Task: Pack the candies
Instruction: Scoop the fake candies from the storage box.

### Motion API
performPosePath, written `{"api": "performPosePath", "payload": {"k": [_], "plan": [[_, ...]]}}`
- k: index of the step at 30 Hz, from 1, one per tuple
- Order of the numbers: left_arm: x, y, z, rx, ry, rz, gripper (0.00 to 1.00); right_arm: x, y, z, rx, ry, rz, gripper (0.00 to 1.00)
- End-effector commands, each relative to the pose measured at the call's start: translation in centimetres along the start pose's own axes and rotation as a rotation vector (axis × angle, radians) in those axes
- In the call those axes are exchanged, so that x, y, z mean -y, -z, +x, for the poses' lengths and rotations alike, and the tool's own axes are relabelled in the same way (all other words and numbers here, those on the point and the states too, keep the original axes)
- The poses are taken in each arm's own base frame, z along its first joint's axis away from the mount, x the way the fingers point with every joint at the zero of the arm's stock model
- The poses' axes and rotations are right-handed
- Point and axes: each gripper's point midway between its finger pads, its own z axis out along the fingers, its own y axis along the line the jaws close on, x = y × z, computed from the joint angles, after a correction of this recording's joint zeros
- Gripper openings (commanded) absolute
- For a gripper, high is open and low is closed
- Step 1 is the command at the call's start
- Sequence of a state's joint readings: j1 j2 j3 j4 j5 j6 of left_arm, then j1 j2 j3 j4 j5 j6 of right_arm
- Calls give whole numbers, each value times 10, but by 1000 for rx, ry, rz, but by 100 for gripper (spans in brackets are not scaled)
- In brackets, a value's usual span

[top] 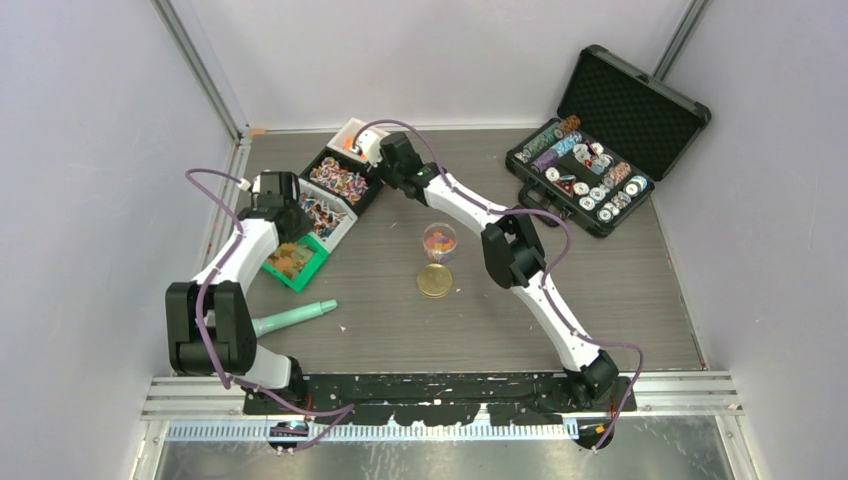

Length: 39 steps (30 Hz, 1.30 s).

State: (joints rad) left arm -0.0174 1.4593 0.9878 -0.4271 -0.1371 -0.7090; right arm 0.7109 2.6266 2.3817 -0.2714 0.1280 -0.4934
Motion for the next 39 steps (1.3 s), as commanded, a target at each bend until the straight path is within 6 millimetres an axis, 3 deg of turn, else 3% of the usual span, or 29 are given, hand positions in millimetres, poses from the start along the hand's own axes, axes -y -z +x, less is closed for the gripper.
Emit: {"api": "performPosePath", "payload": {"k": [1, 8, 17, 33, 39], "plan": [[-2, -11, 17, -71, -32, 3, 17, 13, 25, -57, 165, -100, -35, 0], [-2, -10, 19, -81, -70, 12, 10, 14, 23, -69, 258, -201, -83, 0], [-11, -9, 21, -105, -152, -20, 0, 21, 27, -69, 347, -315, -92, 0], [-13, -3, 15, -67, -352, 30, 0, 45, 75, -89, 536, -404, -42, 0], [-15, 1, 13, -57, -411, 38, 0, 54, 91, -87, 590, -409, -22, 0]]}}
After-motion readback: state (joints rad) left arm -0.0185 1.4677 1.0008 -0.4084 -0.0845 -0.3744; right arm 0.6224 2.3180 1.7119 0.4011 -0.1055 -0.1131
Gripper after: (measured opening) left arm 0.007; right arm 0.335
